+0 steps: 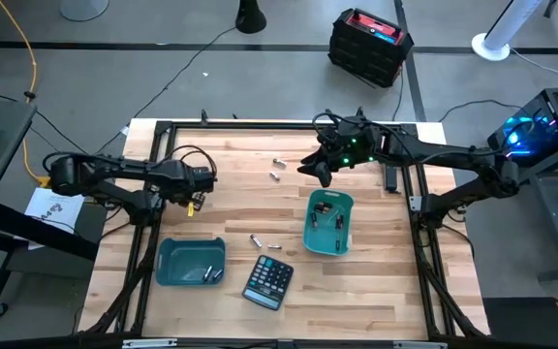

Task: Sort batteries
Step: Put the silver battery into the dark blue bin

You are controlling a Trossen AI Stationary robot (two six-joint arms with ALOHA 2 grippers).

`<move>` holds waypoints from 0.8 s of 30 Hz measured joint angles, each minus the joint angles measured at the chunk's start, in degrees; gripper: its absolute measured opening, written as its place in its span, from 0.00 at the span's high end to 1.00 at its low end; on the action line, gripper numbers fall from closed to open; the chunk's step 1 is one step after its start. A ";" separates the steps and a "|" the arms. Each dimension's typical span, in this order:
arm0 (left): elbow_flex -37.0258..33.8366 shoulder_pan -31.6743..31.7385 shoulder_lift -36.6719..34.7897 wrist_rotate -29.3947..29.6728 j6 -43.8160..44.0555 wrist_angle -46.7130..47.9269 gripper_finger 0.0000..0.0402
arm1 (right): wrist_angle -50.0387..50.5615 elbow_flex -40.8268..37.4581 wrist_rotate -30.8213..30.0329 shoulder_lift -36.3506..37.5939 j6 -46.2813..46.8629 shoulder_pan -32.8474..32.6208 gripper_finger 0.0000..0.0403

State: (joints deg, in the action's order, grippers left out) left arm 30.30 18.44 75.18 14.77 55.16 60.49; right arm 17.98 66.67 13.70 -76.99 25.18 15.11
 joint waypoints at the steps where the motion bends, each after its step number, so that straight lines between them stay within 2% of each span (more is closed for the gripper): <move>1: -0.25 1.08 0.83 0.93 -0.69 -0.24 0.67 | 0.02 0.00 0.01 0.00 -0.16 0.02 0.55; 8: 1.01 9.64 6.30 -3.37 -12.18 -0.37 0.73 | 0.08 0.00 1.24 0.00 -1.20 0.31 0.55; 14: 2.78 13.85 7.35 -4.85 -12.55 3.77 0.81 | 0.22 0.00 3.26 0.00 -3.04 0.28 0.55; 17: 4.96 14.93 7.26 -12.80 -15.60 4.31 0.83 | 0.41 0.00 3.29 0.00 -4.30 0.28 0.55; 19: 6.04 14.97 7.30 -15.97 -18.58 7.94 0.85 | 0.54 0.00 3.29 0.00 -5.62 0.28 0.55; 24: 10.75 15.41 8.88 -16.37 -24.56 13.47 0.97 | 0.66 0.00 3.31 0.00 -8.23 0.82 0.55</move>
State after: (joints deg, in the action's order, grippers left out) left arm 41.04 33.85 84.06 -1.60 30.60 73.95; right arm 18.63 66.67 17.02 -76.99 16.95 15.94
